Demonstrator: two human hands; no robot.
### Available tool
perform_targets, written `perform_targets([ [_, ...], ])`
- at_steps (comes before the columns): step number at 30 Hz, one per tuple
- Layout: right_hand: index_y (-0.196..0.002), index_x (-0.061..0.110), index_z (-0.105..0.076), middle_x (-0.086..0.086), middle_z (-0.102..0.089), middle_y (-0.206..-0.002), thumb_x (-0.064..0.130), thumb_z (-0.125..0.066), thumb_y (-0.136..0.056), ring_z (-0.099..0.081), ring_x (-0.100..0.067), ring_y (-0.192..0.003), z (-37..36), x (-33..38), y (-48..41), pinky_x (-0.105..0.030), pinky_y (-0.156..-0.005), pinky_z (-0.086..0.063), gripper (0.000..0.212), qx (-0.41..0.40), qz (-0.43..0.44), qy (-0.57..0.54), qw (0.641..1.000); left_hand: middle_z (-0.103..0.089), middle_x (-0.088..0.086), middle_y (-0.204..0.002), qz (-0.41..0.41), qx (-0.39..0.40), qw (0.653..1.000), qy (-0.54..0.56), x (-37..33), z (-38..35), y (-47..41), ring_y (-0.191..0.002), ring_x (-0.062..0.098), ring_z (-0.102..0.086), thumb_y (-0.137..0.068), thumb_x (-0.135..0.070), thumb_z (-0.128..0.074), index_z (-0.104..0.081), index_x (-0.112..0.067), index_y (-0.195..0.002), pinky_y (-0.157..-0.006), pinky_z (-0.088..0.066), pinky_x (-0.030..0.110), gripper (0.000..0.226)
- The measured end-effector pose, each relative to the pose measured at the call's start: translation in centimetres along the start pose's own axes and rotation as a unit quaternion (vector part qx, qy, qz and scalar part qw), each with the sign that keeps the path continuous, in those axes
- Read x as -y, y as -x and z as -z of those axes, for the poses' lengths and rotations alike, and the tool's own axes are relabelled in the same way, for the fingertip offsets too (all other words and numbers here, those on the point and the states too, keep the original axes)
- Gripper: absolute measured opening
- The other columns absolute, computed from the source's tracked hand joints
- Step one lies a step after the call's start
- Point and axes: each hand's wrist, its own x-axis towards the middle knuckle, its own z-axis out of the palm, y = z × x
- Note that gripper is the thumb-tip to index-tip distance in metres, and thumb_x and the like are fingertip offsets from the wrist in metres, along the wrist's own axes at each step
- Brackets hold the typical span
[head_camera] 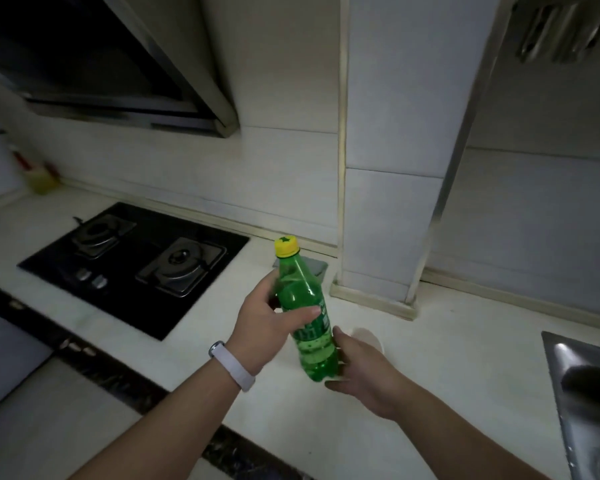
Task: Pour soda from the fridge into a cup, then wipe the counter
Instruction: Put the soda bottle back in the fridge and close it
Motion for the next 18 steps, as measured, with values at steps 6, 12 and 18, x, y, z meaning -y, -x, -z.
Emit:
perform_targets([
  [6, -0.121, 0.019, -0.068, -0.007, -0.073, -0.114, 0.047, -0.049, -0.099, -0.069, -0.027, -0.107, -4.3, 0.0, -0.7, -0.044, -0.096, -0.052, 0.040, 0.064, -0.034, -0.014, 0.997, -0.074, 0.000, -0.101, -0.005, -0.068, 0.997, -0.026, -0.5, 3.8, 2.6, -0.097, 0.022, -0.068, -0.064, -0.009, -0.085, -0.066, -0.024, -0.115, -0.076, -0.057, 0.027, 0.057],
  [12, -0.119, 0.015, -0.070, -0.013, -0.072, -0.115, 0.044, -0.052, -0.098, -0.069, -0.029, -0.100, -11.2, -1.3, -2.4, -0.039, -0.082, -0.056, 0.039, 0.109, -0.069, -0.008, 0.992, -0.074, -0.001, -0.102, -0.004, -0.127, 0.991, -0.042, -0.3, 10.7, 5.0, -0.098, 0.018, -0.068, -0.064, -0.012, -0.085, -0.065, -0.026, -0.118, -0.081, -0.057, 0.032, 0.059],
  [18, -0.114, 0.009, -0.071, -0.019, -0.071, -0.111, 0.032, -0.054, -0.098, -0.070, -0.030, -0.091, -20.8, -3.3, -4.0, -0.038, -0.077, -0.056, 0.032, 0.122, -0.078, 0.010, 0.989, -0.074, -0.001, -0.100, -0.006, -0.167, 0.986, -0.017, 0.8, 19.7, 8.2, -0.098, 0.018, -0.069, -0.064, -0.013, -0.082, -0.065, -0.026, -0.116, -0.080, -0.058, 0.030, 0.056],
])
